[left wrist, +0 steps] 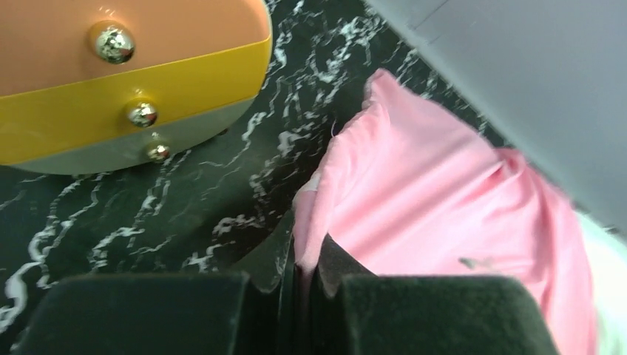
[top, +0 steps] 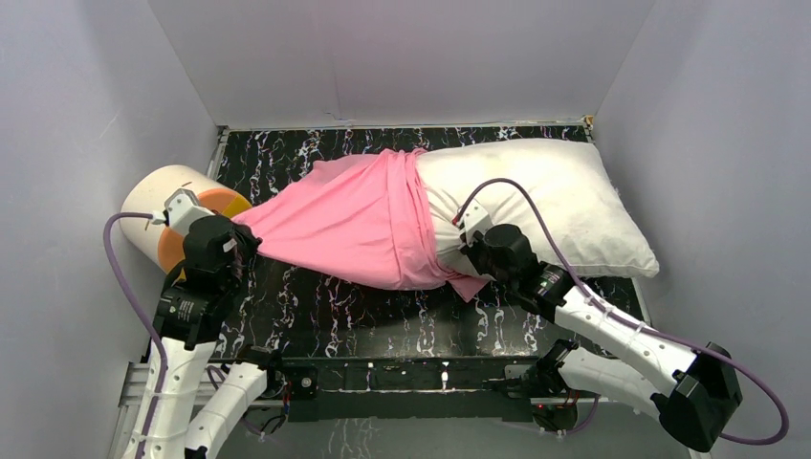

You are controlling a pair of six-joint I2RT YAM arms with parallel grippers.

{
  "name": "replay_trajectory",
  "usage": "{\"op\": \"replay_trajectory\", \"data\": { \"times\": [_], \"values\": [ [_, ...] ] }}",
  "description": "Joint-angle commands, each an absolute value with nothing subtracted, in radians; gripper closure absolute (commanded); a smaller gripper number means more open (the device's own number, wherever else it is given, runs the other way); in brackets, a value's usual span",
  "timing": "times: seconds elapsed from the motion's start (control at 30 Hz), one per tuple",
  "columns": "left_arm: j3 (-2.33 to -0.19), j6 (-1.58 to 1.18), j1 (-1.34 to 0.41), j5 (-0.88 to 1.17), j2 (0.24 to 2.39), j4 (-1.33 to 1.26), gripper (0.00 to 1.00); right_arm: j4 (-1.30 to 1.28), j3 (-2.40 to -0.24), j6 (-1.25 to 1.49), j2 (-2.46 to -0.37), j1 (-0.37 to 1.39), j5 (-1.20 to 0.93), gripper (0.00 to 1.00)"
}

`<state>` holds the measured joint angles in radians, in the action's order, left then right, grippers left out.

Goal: Remove the pillowcase from the pillow
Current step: Remove the pillow from the pillowcase.

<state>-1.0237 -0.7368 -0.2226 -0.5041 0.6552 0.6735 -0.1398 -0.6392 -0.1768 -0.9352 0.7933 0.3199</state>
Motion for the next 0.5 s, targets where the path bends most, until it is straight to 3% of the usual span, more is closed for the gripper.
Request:
{"op": "replay_trajectory", "data": {
  "times": [0.0,0.03,0.07,0.1,0.17,0.3,0.47],
  "values": [
    [-1.023,-0.548,-0.214,-0.478,0.640,0.710,0.97,-0.200,-0.614,-0.173,-0.897,0.750,0.457,1.00],
    [-1.011,-0.502,-0.214,-0.381,0.642,0.684,0.62,-0.196,-0.612,-0.192,-0.885,0.750,0.387,1.00],
    [-1.013,-0.483,-0.214,-0.296,0.655,0.686,0.40,-0.186,-0.612,-0.197,-0.872,0.750,0.307,1.00],
    [-1.018,-0.481,-0.214,-0.225,0.671,0.697,0.24,-0.180,-0.615,-0.197,-0.864,0.750,0.277,1.00],
    [-1.028,-0.470,-0.214,-0.151,0.711,0.684,0.05,-0.179,-0.623,-0.210,-0.862,0.750,0.173,1.00],
    [-1.051,-0.470,-0.214,0.008,0.854,0.617,0.02,-0.186,-0.635,-0.231,-0.905,0.749,0.031,1.00],
    [-0.973,-0.544,-0.213,0.277,1.072,0.400,0.02,-0.193,-0.640,-0.235,-0.936,0.749,0.016,1.00]
  ]
}}
